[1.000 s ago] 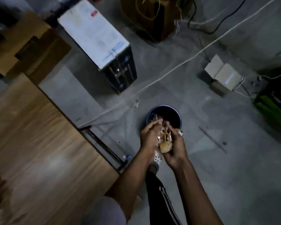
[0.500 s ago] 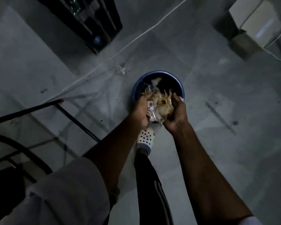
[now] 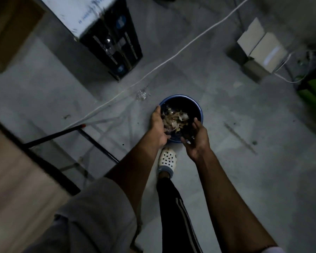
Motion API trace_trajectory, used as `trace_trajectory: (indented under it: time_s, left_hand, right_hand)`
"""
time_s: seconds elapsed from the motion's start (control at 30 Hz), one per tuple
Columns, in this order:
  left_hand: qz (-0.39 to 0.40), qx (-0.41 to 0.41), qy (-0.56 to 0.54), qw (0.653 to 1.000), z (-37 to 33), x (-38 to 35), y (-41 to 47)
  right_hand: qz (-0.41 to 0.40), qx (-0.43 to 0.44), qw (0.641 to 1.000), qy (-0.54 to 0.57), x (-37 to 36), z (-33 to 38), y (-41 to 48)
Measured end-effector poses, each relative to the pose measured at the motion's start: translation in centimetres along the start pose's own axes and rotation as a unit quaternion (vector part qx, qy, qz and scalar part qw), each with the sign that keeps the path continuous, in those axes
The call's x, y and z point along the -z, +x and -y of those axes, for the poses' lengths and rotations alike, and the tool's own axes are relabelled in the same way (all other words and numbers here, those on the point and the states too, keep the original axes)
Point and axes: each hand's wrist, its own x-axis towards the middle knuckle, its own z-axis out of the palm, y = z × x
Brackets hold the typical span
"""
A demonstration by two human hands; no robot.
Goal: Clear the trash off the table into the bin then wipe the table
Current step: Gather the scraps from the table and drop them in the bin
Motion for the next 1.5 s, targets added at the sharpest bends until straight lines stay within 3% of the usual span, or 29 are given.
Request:
trace_trajectory:
  time_s: [0.17,0.27,0.37,0.47,0.6,0.67,0.8,0.87,0.93,1.07,1.27,1.4,1.5]
  left_hand:
    - [0.085,-0.123,0.037,0.988,0.2,4.8,-11.4]
    - [0.11,-0.216,0.052,0.969,1.5,9.8,-19.5]
    - [0.108,-0.289,0.038,0.95,4.0,16.9,-27.7]
    - [0.108,-0.328,0.007,0.939,8.0,25.6,-34.0]
    - [0.045,-0.351,-0.052,0.934,15.7,38.1,-38.7]
    - [-0.006,-0.346,-0.067,0.936,19.7,43.4,-40.3]
    - [-0.021,-0.299,-0.106,0.948,26.7,50.8,-41.3]
    - [-0.039,-0.27,-0.089,0.958,29.1,53.6,-40.5]
    - [-0.08,-0.254,-0.051,0.963,31.0,56.1,-39.3]
    - [-0.148,-0.214,-0.042,0.965,32.7,59.3,-37.2]
    - [-0.044,-0.1,-0.072,0.991,32.7,59.7,-36.6]
    - [-0.016,-0.157,-0.128,0.979,29.6,59.2,-35.6]
    - [-0.051,-0.247,-0.158,0.955,25.8,60.1,-35.7]
  right_hand:
    - [0.009,0.172,0.98,-0.097,-2.4,-1.8,-13.9]
    - [0.046,0.32,0.93,-0.173,-4.1,-4.9,-22.8]
    - [0.073,0.435,0.856,-0.269,-5.7,-9.6,-30.3]
    - [0.122,0.474,0.816,-0.308,-7.4,-16.4,-36.1]
    - [0.22,0.463,0.778,-0.363,-8.8,-28.2,-41.7]
    - [0.274,0.452,0.727,-0.437,-8.7,-33.7,-43.7]
    - [0.353,0.467,0.557,-0.589,-8.2,-40.1,-46.5]
    - [0.338,0.472,0.494,-0.647,-7.9,-41.4,-46.0]
    - [0.296,0.469,0.457,-0.696,-7.5,-41.8,-45.1]
    - [0.245,0.444,0.435,-0.744,-6.1,-43.1,-45.5]
    - [0.236,0.362,0.408,-0.804,-5.8,-48.3,-45.3]
    - [0.244,0.401,0.428,-0.773,-10.1,-49.7,-45.4]
    - [0.228,0.432,0.45,-0.747,-14.8,-49.2,-45.1]
